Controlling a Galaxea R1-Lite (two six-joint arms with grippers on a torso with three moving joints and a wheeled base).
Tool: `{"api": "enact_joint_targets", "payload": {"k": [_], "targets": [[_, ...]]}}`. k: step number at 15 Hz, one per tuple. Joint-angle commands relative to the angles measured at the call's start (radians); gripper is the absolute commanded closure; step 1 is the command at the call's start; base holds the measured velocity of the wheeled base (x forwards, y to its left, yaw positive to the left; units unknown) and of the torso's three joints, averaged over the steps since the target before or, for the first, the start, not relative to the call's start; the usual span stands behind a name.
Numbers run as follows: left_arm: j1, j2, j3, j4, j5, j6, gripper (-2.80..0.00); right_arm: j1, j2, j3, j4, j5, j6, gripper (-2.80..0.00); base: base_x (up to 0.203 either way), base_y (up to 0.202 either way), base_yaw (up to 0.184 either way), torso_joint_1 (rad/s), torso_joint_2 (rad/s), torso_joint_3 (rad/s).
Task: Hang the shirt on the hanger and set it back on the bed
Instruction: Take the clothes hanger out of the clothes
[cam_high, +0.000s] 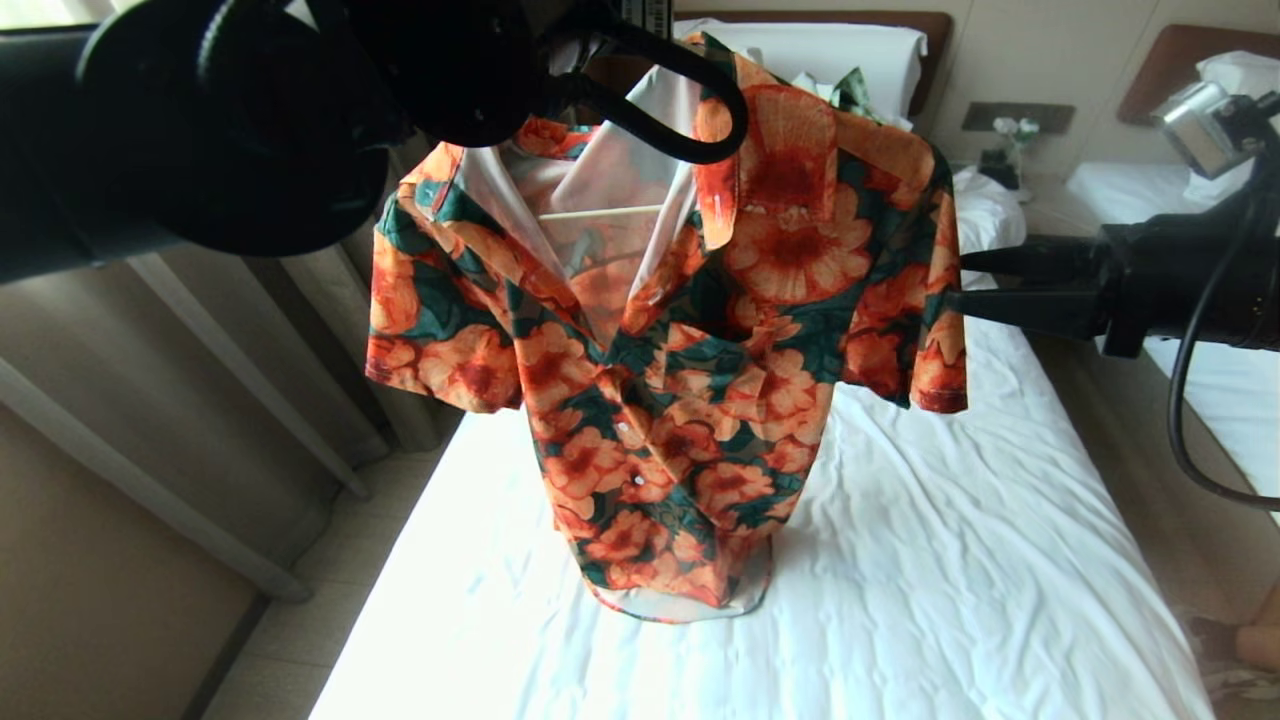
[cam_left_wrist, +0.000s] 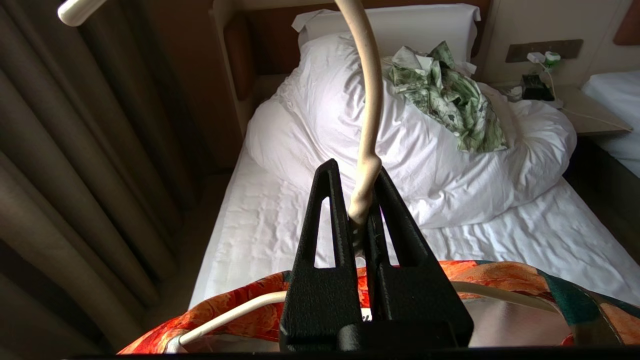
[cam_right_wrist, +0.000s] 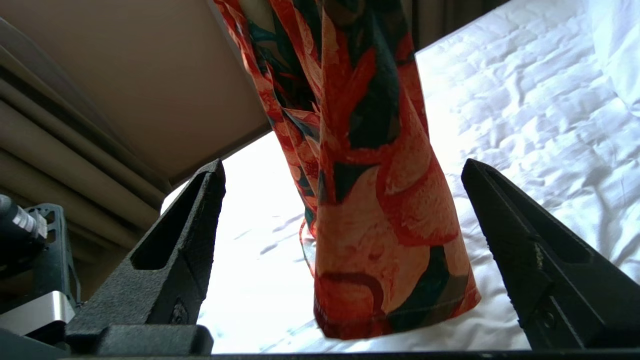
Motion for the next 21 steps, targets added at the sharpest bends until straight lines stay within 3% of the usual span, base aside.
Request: {"api": "enact_joint_targets", "payload": {"k": [1, 4, 5, 6, 13, 19, 21], "targets": [[0.000, -0.002, -0.001, -0.001, 0.005, 0.003, 0.00, 0.042, 0.044, -0.018, -0.002, -0.023, -0.006, -2.80, 0.000, 0.000, 0.000, 0.000, 0.00, 0.000], [0.001, -0.009, 0.002, -0.003, 0.006, 0.002, 0.00, 0.064, 0.067, -0.034, -0.003, -0.062, -0.016, -2.80, 0.000, 0.000, 0.000, 0.000, 0.00, 0.000], [0.001, -0.011, 0.003, -0.001, 0.006, 0.003, 0.00, 0.064, 0.065, -0.034, -0.002, -0.064, -0.017, -0.37, 0.000, 0.000, 0.000, 0.000, 0.00, 0.000], [0.000, -0.011, -0.002, 0.005, 0.008, 0.003, 0.00, 0.062, 0.063, -0.035, -0.002, -0.065, -0.017, 0.00, 0.000, 0.000, 0.000, 0.000, 0.00, 0.000], [-0.009, -0.015, 0.002, 0.005, 0.015, 0.006, 0.00, 0.050, 0.038, -0.027, 0.010, -0.088, -0.013, 0.00, 0.000, 0.000, 0.000, 0.000, 0.00, 0.000], [0.003, -0.015, -0.002, 0.006, 0.017, 0.008, 0.00, -0.063, -0.009, 0.019, 0.024, -0.079, -0.007, 0.00, 0.000, 0.000, 0.000, 0.000, 0.00, 0.000], [0.009, -0.014, -0.002, 0.006, 0.015, 0.013, 0.00, -0.092, -0.034, 0.020, 0.096, -0.069, -0.004, 0.00, 0.000, 0.000, 0.000, 0.000, 0.00, 0.000]]}}
